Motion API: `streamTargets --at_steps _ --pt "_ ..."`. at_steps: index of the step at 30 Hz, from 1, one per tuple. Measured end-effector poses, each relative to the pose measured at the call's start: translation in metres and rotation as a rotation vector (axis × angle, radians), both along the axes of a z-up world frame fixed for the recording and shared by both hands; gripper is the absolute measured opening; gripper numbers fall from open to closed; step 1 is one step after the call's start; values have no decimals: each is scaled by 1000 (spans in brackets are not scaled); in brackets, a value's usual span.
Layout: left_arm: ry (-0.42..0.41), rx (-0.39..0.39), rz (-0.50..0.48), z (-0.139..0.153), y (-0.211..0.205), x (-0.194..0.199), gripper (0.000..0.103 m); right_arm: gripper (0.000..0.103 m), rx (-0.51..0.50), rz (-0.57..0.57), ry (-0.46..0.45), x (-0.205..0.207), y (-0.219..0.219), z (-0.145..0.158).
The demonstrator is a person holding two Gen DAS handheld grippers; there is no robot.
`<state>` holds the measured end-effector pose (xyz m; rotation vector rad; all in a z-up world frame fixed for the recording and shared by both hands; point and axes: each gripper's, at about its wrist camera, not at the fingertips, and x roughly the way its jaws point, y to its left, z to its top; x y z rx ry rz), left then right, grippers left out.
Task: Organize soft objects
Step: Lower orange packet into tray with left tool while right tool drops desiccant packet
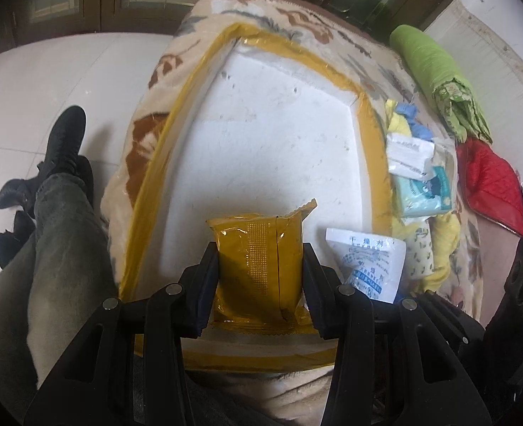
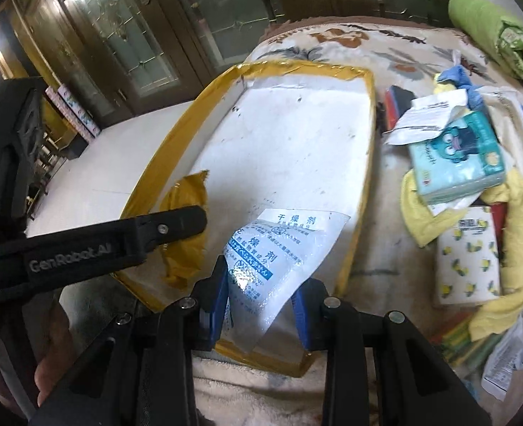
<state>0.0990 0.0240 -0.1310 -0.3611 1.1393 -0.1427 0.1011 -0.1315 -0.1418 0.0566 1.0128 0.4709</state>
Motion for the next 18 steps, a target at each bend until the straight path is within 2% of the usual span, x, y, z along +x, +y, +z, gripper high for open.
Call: streamTargets --at_steps 5,9,11,12,13,14,16,18 --pt "-28 -31 3 -1 4 -2 47 40 -18 -3 14 2 3 -4" --pt "-39 -60 -12 4 3 -5 48 70 51 -3 -27 -10 -6 10" --pt "-142 -76 38 22 7 -17 49 73 76 1 -71 -20 -12 22" --pt "-211 -55 71 31 7 -26 63 73 73 3 -86 -24 -14 26" --pt "-236 -15 89 33 4 -29 82 73 67 2 -98 -28 -16 30" --pt "-241 30 107 32 1 -31 84 73 65 -2 -108 -30 -19 34" --pt "-177 83 107 28 -6 -30 84 73 67 -18 -114 -35 -28 40" --pt "-174 41 99 32 -9 -36 84 73 99 -33 -106 -39 -41 44"
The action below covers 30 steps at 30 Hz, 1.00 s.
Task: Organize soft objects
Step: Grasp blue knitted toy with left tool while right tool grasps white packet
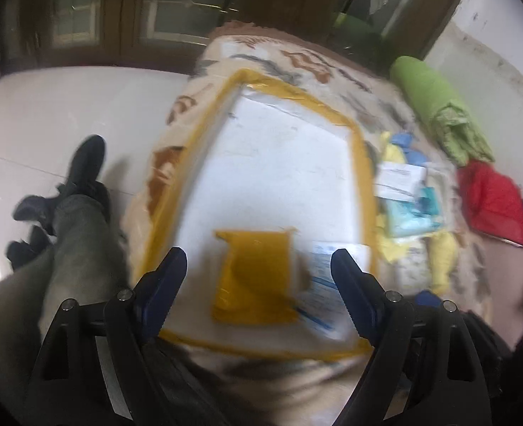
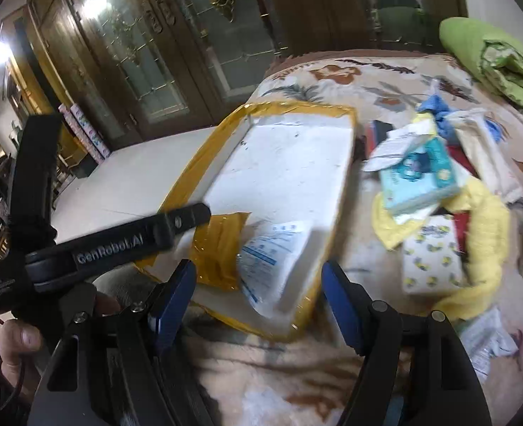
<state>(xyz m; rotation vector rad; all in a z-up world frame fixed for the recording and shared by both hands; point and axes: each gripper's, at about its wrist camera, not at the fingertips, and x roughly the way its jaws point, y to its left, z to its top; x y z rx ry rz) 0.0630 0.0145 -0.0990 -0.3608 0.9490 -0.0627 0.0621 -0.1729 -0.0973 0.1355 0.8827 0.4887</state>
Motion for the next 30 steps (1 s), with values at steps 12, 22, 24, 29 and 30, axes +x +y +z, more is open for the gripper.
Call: streamTargets --at_steps 12,22,24,29,30 --pt "-110 223 -81 42 -59 -36 84 73 67 -146 80 -25 -90 4" --pt "-17 100 -442 27 -158 -56 84 73 93 -261 128 -50 -162 -6" --pt "8 79 -491 20 -171 -58 84 73 72 -272 140 -53 -171 -12" --pt "133 74 -574 -17 -213 -46 82 73 84 -303 199 -45 -191 -31" --pt "146 81 -586 -23 -217 -46 77 73 100 -305 207 -44 -194 -33"
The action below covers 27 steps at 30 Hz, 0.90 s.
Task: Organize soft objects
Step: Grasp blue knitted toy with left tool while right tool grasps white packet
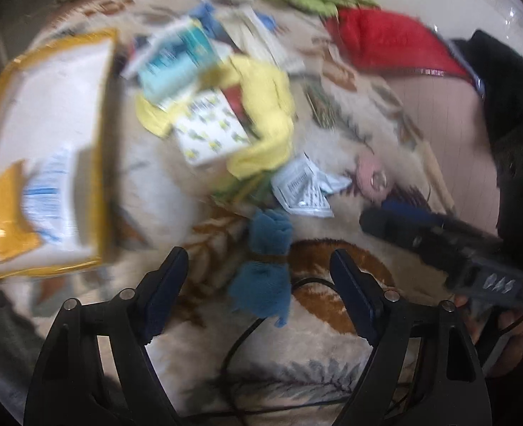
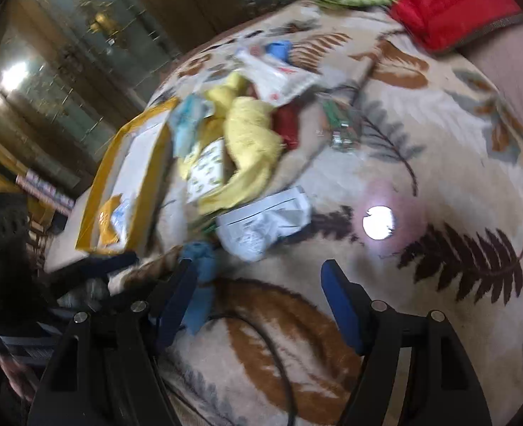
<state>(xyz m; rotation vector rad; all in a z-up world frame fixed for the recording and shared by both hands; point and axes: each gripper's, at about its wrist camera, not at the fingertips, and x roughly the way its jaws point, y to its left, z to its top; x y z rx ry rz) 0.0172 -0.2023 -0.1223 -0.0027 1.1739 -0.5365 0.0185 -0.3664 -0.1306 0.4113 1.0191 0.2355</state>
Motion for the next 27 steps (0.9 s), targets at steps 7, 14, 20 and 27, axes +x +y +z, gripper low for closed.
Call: streamTargets --at_steps 7,14,20,27 --pt "75 -79 5 -19 10 10 25 58 131 -59 116 36 6 -32" --pt "65 -274 56 0 45 11 25 27 103 -173 162 54 10 -43" --pt "55 -358 86 11 72 6 25 20 85 -156 122 26 11 -24" --pt "-18 -373 212 42 118 1 25 20 46 -83 -61 -1 38 34"
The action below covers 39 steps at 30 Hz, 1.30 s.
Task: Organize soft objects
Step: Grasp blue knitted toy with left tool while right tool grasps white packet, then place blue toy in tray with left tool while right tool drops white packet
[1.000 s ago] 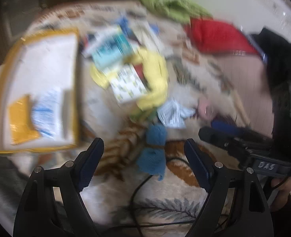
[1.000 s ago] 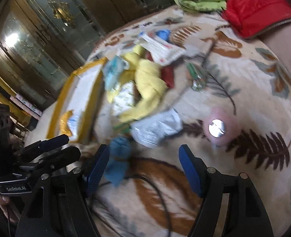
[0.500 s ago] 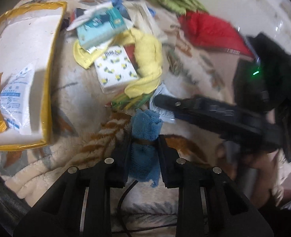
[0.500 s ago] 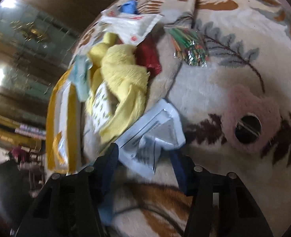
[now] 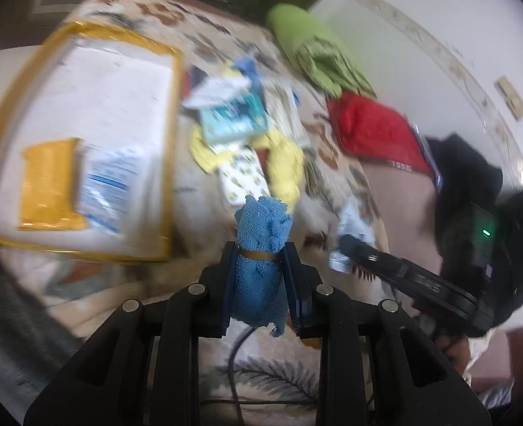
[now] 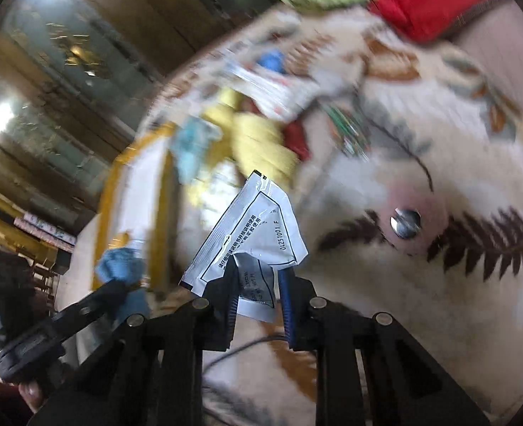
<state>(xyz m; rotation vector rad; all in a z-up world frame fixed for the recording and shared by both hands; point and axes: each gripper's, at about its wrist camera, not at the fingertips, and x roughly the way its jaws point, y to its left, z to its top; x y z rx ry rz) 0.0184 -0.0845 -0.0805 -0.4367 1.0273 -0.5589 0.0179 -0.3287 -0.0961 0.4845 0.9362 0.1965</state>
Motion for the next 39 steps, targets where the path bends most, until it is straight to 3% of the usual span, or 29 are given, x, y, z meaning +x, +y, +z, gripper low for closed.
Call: streamTargets --at_steps 7,16,28,39 --pt "-47 45 152 34 54 4 25 20 11 170 -112 20 73 38" --pt "-65 65 250 41 111 37 25 20 1 312 -80 68 147 14" --pt "-2 162 290 3 150 109 25 20 -99 359 -27 130 190 -24" --pt "59 298 249 -47 133 147 25 20 -235 371 17 140 203 -56"
